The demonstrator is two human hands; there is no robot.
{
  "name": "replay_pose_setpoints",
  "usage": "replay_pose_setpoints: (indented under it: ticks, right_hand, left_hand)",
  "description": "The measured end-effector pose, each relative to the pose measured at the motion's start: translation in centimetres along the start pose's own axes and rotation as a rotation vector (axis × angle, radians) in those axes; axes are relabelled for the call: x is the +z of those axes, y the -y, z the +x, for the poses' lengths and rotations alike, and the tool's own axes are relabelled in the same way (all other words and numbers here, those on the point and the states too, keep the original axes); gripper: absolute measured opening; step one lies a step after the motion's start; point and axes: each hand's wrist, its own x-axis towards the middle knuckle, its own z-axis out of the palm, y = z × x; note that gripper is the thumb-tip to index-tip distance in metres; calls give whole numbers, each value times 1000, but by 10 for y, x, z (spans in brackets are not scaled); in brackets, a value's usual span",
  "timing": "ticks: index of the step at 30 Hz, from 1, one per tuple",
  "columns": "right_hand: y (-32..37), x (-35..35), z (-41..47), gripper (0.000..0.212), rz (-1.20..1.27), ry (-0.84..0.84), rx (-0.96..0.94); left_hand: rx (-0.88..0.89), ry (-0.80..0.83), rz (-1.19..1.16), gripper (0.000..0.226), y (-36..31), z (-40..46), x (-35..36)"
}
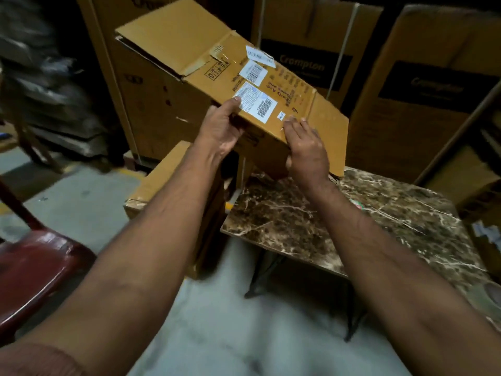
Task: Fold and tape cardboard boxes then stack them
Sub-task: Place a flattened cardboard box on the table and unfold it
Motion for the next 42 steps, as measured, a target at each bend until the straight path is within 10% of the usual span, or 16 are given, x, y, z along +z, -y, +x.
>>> replay_pose_setpoints:
  ticks: [15, 29, 42]
  right_hand:
    - [-62, -125, -6, 69, -365, -137, 192]
    - [-75, -70, -130, 67, -211, 383, 413]
    - [-76, -27, -203, 70, 38, 640, 542]
  left_hand:
    - [-226, 444, -114, 20, 20, -4, 136]
    - [-701, 41, 2, 35, 148, -50, 48]
    - [-525, -226, 250, 32, 166, -24, -63]
